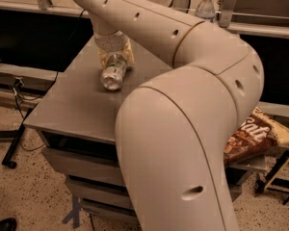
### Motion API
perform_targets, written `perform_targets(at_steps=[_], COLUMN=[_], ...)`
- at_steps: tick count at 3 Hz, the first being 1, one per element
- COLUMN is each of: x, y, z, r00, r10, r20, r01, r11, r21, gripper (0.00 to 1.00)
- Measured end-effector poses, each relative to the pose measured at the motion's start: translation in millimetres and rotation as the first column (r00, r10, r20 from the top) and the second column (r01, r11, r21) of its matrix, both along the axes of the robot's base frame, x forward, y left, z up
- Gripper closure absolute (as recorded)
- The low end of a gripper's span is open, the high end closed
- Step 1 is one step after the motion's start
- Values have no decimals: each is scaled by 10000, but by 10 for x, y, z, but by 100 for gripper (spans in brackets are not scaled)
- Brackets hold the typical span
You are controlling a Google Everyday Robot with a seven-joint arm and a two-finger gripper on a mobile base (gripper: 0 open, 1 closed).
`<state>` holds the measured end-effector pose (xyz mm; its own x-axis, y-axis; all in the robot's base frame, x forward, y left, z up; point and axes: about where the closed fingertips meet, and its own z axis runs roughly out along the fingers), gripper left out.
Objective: Place 7up can upright
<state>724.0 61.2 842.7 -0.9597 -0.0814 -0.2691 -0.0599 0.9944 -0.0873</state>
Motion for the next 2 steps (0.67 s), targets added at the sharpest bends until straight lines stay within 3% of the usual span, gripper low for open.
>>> perform_targets(at_steps=[1, 2], x=[56, 87], y=[58, 14], z=[273, 647], r00=[9956, 9644], r10=[590, 1869], r20=[732, 1872], r01=[-589, -1920], r11=[9983, 9814], r21=[-36, 91], gripper=[63, 88])
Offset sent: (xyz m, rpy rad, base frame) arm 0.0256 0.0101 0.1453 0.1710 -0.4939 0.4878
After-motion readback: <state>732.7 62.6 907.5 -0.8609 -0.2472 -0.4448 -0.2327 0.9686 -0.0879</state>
